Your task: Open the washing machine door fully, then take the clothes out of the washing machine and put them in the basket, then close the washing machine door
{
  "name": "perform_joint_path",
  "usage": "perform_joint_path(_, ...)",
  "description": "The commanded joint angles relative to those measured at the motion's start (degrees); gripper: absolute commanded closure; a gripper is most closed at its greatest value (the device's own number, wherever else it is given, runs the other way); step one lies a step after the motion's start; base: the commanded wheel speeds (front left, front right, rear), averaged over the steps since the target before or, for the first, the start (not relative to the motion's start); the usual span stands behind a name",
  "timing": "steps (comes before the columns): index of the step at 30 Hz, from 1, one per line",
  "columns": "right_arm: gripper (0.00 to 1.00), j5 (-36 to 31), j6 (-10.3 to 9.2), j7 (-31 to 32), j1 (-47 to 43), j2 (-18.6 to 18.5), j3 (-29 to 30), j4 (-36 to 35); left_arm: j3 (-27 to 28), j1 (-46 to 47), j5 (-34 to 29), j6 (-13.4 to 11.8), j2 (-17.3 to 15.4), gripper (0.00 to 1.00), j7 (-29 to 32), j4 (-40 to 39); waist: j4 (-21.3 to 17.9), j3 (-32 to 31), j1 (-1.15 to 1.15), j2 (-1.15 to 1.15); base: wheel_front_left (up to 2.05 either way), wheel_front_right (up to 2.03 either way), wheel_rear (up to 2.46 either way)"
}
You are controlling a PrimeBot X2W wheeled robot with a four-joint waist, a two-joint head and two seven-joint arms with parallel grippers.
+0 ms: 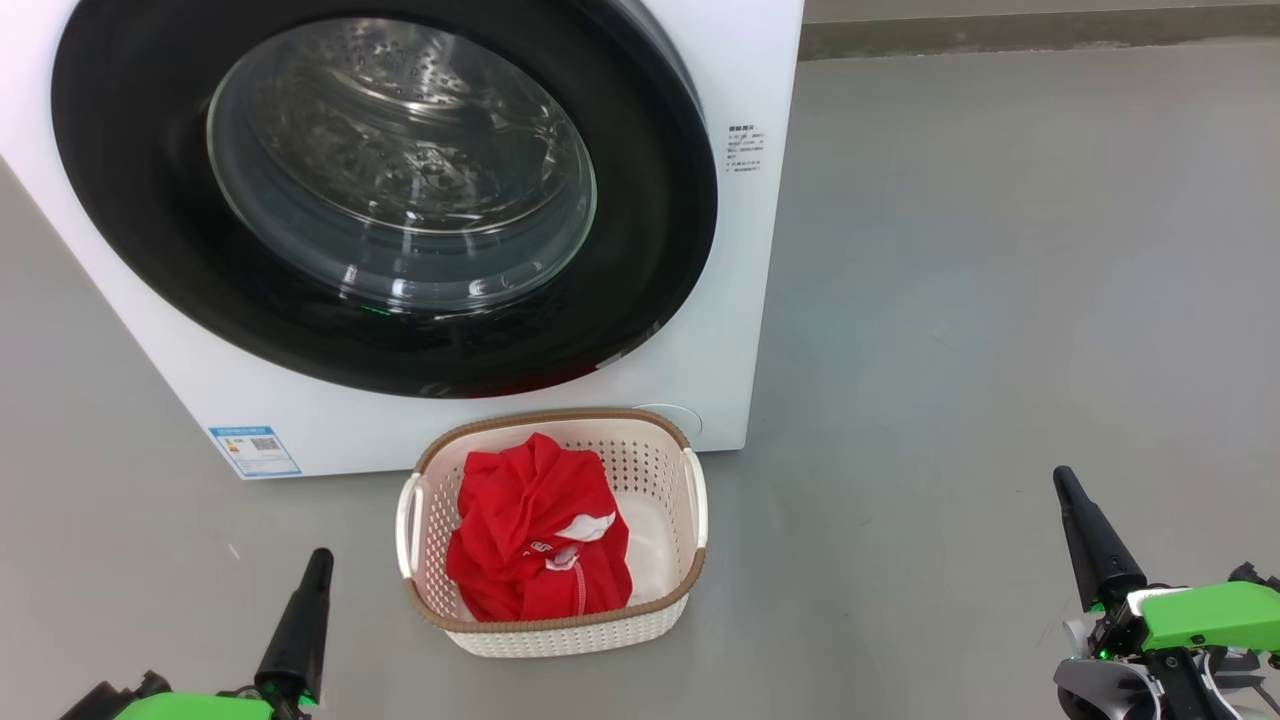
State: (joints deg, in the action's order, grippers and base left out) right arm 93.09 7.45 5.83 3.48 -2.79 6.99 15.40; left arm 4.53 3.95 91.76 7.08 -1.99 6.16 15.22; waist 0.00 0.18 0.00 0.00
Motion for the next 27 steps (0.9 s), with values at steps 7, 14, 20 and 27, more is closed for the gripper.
perform_joint_path(7, 1.00, -0.61, 0.03, 0.34, 2.67, -0.41, -0.86, -1.39, 1.99, 2.24, 0.41, 0.41, -0.88, 1.00, 0.33, -1.18, 0.00, 0.00, 0.00, 0.00, 0.00, 0.00, 0.00)
perform_joint_path(14, 1.00, -0.64, 0.03, 0.38, 2.67, -0.37, -0.82, -1.39, 1.98, 2.24, 0.41, 0.41, -0.88, 1.00, 0.33, -1.18, 0.00, 0.00, 0.00, 0.00, 0.00, 0.00, 0.00)
perform_joint_path(20, 1.00, -0.67, 0.03, 0.41, 2.67, -0.35, -0.78, -1.39, 1.98, 2.24, 0.41, 0.41, -0.88, 1.00, 0.33, -1.18, 0.00, 0.00, 0.00, 0.00, 0.00, 0.00, 0.00)
perform_joint_path(27, 1.00, -0.70, 0.03, 0.44, 2.68, -0.32, -0.75, -1.39, 1.98, 2.24, 0.41, 0.41, -0.88, 1.00, 0.33, -1.18, 0.00, 0.00, 0.00, 0.00, 0.00, 0.00, 0.00)
